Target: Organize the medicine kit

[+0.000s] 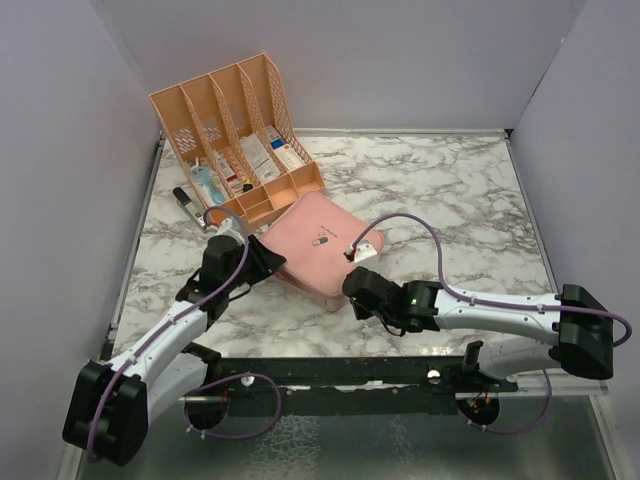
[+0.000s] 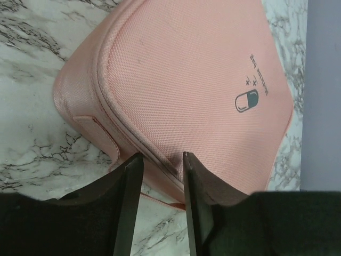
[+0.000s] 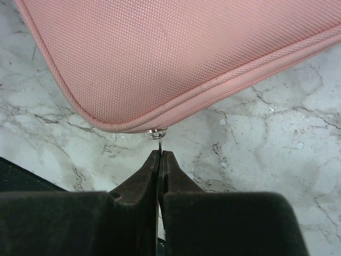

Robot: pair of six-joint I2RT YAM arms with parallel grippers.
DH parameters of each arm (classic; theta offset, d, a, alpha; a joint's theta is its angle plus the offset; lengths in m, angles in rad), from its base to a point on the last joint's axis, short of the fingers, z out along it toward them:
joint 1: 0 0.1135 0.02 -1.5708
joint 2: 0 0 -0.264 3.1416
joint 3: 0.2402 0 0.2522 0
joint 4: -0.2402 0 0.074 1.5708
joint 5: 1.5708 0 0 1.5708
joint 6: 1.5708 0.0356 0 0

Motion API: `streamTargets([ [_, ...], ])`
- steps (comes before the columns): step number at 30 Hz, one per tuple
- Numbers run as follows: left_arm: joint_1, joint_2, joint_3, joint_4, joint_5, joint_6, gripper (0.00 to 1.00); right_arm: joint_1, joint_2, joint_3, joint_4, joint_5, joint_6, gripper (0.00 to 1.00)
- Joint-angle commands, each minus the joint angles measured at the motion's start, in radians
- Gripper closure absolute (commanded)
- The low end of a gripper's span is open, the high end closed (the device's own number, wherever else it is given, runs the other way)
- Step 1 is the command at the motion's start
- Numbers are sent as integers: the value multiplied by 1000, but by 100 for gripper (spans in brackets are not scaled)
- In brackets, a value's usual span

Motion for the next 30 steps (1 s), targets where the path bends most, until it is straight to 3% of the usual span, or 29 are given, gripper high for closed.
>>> streamTargets([
  [1, 19, -17, 36, -11, 47, 48, 54, -6, 10, 9, 52, -99, -124, 99],
  [5, 19, -57, 12, -24, 96, 22, 45, -6, 16, 12, 90, -124, -166, 99],
  [12, 17, -81, -91, 146, 193, -139, 46, -6, 21, 1, 168, -202, -191, 99],
  [17, 18, -31, -87, 155, 200, -151, 58, -6, 25, 0, 159, -166, -165, 99],
  [23, 19, -3, -62, 60, 116, -99, 99, -6, 9, -10, 106, -70, -114, 99],
  [30, 19, -22, -47, 4, 85, -59, 100, -19, 23, 4, -74, 108, -23, 99],
])
